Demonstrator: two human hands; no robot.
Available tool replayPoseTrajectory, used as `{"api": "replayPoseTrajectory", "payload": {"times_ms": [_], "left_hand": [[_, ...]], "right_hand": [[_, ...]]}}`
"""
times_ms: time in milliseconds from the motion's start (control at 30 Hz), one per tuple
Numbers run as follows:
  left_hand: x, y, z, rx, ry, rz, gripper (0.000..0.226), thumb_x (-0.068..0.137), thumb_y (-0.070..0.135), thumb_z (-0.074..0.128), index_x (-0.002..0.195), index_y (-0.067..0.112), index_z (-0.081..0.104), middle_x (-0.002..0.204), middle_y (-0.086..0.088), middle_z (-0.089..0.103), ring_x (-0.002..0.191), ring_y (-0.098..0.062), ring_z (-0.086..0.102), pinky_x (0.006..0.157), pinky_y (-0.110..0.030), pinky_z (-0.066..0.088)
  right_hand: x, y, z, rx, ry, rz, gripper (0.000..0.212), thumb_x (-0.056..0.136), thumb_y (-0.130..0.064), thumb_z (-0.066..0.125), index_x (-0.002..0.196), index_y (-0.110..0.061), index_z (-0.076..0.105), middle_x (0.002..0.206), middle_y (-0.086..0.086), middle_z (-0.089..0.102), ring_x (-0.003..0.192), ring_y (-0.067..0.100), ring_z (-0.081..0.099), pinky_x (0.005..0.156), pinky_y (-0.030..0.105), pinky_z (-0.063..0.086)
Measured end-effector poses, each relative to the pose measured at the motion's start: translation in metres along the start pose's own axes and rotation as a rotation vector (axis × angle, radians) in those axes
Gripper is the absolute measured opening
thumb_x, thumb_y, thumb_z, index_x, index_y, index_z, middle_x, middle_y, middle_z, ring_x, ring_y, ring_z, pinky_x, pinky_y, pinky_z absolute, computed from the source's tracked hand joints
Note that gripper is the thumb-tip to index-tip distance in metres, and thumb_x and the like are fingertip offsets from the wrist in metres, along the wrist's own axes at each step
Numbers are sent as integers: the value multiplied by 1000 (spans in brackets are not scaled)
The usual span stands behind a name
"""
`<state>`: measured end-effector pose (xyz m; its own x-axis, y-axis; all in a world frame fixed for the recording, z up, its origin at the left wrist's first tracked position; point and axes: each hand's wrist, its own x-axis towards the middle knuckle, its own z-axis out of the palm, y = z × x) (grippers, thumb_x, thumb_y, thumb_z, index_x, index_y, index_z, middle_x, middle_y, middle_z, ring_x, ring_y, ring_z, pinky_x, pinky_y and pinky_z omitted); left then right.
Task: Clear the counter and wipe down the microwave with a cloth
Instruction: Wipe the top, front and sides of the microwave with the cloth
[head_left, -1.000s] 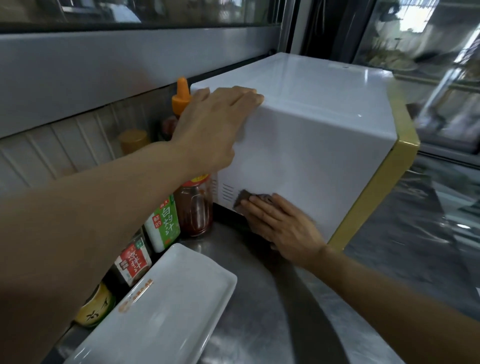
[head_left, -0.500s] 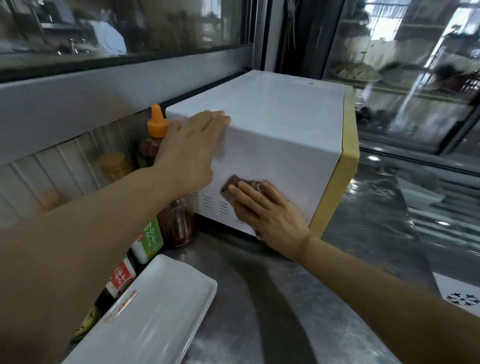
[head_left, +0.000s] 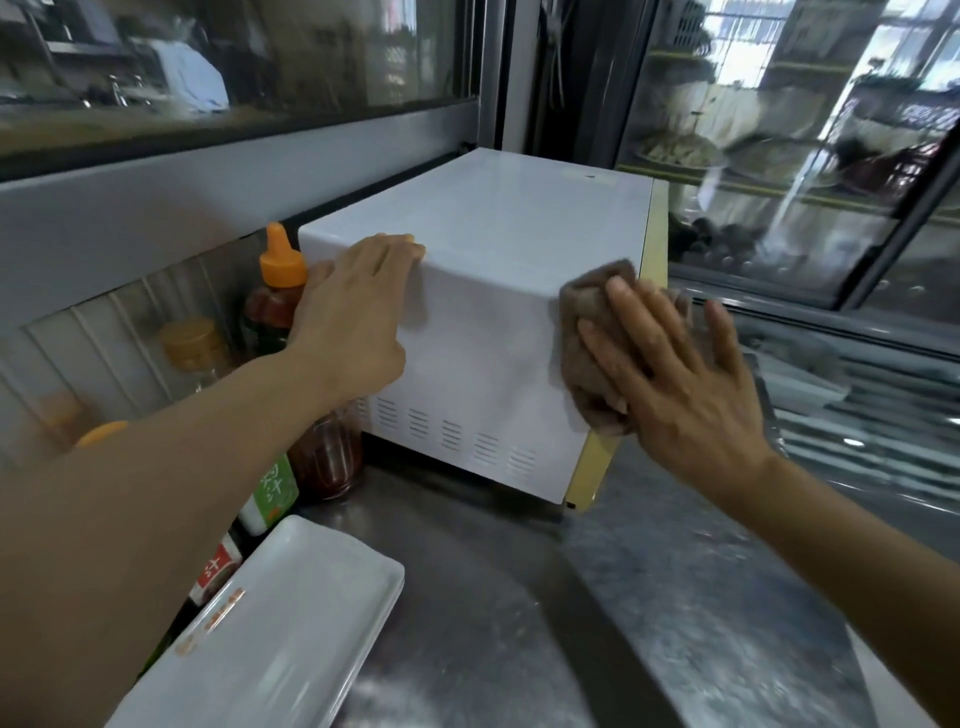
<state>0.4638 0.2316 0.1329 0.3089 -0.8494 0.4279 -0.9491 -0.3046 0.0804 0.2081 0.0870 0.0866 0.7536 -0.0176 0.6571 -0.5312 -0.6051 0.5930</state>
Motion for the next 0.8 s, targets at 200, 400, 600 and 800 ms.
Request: {"api": "replayPoseTrajectory", "payload": {"times_ms": [200, 400, 600, 800], "left_hand": [[-1, 3, 14, -31, 92, -16, 85, 64, 6, 73, 137, 12, 30, 148, -6, 30, 138, -26, 25, 104, -47, 29], [-2, 4, 17, -36, 115, -21, 85, 64, 8, 73, 137, 11, 30, 147, -8, 30, 137, -27, 25, 102, -47, 31], [-3, 4, 12, -27, 80, -38, 85, 65, 7, 71, 139, 12, 29, 149, -6, 28, 139, -25, 24, 100, -47, 33], [-4, -2, 14, -49, 109, -17, 86, 65, 4, 71, 140, 15, 30, 150, -4, 29, 140, -24, 23, 108, -43, 28]], "right_hand": [[-41, -26, 36, 123, 103, -32, 52, 95, -17, 41, 145, -14, 30, 154, 6, 21, 147, 22, 6, 116, 44, 9], [-106, -60, 53, 93, -155, -404, 61, 87, -15, 34, 147, -15, 20, 160, 2, -1, 146, 20, -11, 116, 38, 2], [-75, -36, 34, 138, -145, -279, 50, 97, -12, 22, 147, -19, 23, 159, -1, 10, 147, 17, 1, 119, 41, -4], [-67, -68, 46, 206, -172, -348, 55, 88, -10, 29, 142, -13, 40, 151, 5, 33, 142, 23, 26, 116, 42, 10]]}}
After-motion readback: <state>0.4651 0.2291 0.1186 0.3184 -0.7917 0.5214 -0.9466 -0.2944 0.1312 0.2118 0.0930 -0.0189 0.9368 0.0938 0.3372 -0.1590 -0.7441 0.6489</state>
